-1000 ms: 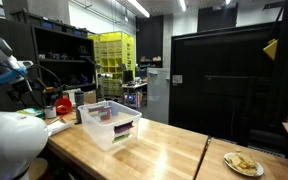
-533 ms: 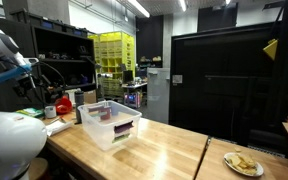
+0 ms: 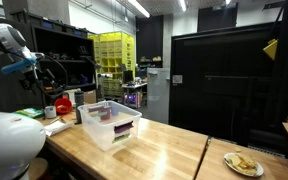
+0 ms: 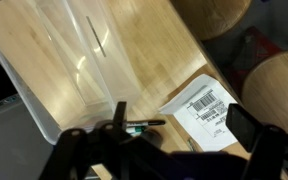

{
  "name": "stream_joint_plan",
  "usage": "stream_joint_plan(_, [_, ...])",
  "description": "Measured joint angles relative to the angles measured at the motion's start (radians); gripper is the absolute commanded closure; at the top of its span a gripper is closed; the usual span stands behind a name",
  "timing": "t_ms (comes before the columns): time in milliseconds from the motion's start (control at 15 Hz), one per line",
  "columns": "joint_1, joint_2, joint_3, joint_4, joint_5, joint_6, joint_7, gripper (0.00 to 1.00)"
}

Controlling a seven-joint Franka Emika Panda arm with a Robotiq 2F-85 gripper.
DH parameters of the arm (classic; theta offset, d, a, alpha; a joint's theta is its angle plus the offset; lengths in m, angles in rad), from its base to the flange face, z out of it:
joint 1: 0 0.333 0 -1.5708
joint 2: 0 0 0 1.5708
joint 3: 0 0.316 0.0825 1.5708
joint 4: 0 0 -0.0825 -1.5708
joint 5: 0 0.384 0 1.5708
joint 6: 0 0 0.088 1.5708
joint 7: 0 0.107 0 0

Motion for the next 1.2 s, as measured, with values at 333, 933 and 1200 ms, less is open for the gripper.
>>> stream_joint_plan(333, [-0.002, 0.086, 0.008, 0.135, -0.083, -0.111, 0.011, 0.00])
stream_joint_plan(933, [0.040, 0.313, 0.025, 0.372, -0.260, -0.278, 0.030, 0.00])
stream_joint_plan(1200, [0.102, 0.409, 0.014, 0.446, -0.318, -0.320, 0.053, 0.00])
